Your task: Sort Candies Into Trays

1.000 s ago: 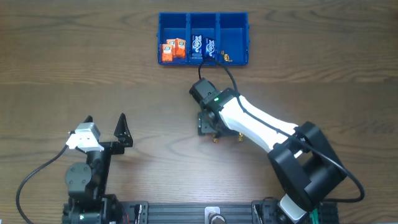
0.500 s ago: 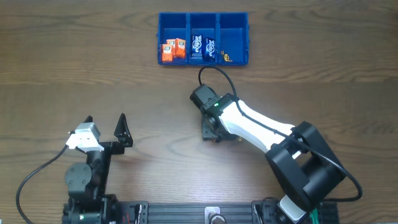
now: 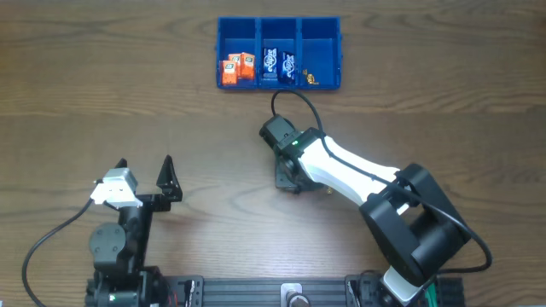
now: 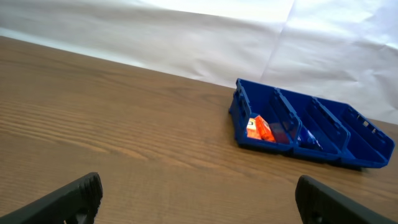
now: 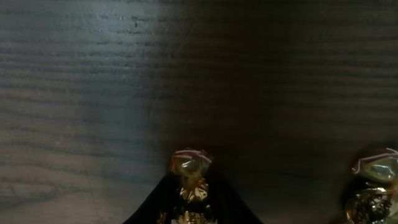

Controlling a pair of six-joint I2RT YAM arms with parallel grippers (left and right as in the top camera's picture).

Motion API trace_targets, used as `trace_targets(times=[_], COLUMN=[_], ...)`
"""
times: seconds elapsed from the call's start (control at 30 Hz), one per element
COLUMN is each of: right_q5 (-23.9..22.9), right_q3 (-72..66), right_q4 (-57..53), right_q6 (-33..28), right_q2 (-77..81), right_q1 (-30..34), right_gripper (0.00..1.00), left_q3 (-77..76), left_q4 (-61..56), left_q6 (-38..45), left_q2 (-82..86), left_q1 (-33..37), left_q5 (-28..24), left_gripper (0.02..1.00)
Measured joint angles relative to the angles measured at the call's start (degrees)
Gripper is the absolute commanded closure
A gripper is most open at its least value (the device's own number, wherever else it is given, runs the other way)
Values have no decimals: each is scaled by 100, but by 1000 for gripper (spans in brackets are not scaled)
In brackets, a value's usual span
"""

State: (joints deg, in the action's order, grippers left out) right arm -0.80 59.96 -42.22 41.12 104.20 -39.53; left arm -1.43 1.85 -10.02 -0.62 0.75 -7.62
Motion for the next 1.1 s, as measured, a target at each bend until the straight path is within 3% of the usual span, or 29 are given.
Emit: trace_targets(times=[0.3, 0.57, 0.83, 1.0, 1.1], right_q5=[-37, -511, -927, -1001, -1023], right_q3=[293, 2850, 4752, 4837, 4835], right_q4=[-227, -800, -444, 138, 315], right_q6=[-149, -909, -1663, -1915, -2011], right_q2=[-9, -72, 863, 1648, 1915], right_q1=[181, 1469, 2105, 2129, 2129], right_gripper=[829, 825, 816, 744, 551], left_q3=[0, 0, 0, 0, 0], left_q4=[2, 0, 0, 0, 0], left_q6=[0, 2, 0, 0, 0], left_q2=[0, 0, 0, 0, 0], left_q1=[0, 0, 0, 0, 0], left_q5=[0, 0, 0, 0, 0], left_gripper=[20, 20, 20, 23, 20])
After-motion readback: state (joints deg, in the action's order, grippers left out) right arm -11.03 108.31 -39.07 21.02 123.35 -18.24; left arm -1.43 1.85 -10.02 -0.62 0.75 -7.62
